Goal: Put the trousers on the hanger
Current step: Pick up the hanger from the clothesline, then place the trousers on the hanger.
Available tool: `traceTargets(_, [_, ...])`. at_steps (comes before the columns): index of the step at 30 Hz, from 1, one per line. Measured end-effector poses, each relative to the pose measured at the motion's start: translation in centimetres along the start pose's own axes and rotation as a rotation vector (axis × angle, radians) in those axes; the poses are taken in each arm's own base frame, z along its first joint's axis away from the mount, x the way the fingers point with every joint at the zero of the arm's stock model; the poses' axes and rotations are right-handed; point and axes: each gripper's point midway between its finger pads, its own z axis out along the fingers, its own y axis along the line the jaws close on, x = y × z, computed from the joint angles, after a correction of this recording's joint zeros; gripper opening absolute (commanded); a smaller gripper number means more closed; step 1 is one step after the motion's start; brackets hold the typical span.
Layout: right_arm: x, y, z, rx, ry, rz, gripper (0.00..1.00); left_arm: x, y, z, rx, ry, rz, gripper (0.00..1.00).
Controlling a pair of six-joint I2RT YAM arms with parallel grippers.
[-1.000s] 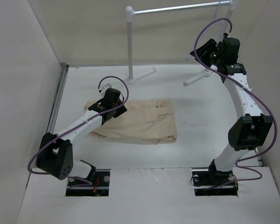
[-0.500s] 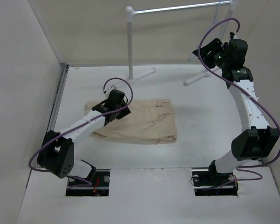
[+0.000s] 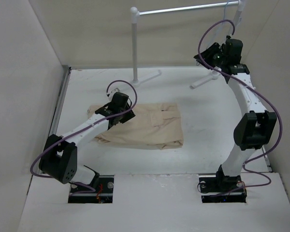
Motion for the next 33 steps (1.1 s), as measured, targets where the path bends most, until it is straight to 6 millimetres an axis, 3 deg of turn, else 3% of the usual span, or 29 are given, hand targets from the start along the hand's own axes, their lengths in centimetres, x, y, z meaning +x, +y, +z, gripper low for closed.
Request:
traceTargets(5, [0.8, 1.5, 0.5, -0.054, 0.019, 0.007, 0.16, -0.1, 0.1, 0.0, 0.000, 0.001, -0.004, 0.31])
traceTargets(10, [0.8, 3.1, -0.1, -0.097, 0.014, -0.011, 0.11, -0.2, -0.1, 0.0, 0.005, 0.002, -0.007, 0.48])
traceTargets(13, [0.5, 4.2, -1.4, -0.112, 0.005, -0.047, 0.10, -1.1, -1.2, -0.6, 0.028, 0.008, -0.019, 0.52])
traceTargets(16, [0.5, 5.6, -3.4, -0.123, 0.001, -0.094, 0.10, -4.2, -4.7, -1.8, 0.112, -0.022, -0.040, 0.53])
traceTargets(20, [1.3, 7.4, -6.4, -0.140, -0.001, -0.151, 0.10, -10.1, -11.6, -5.5, 0.287, -0.121, -0.055, 0.51])
traceTargets(22, [2.6, 7.4, -7.9, -0.138, 0.011, -0.172, 0.10, -12.4, -15.4, -8.0, 0.383, -0.167, -0.050, 0.48])
traceTargets(24, [4.6, 6.8, -9.1, -0.127, 0.038, -0.189, 0.10, -13.8, -18.5, -10.3, 0.467, -0.200, -0.033, 0.39])
traceTargets(28, [9.3, 4.9, -10.9, -0.093, 0.125, -0.210, 0.10, -14.2, -23.5, -12.9, 0.580, -0.225, 0.042, 0.36])
traceTargets(33, [16.1, 2.2, -13.3, -0.055, 0.263, -0.226, 0.10, -10.2, -27.6, -12.1, 0.636, -0.159, 0.159, 0.50])
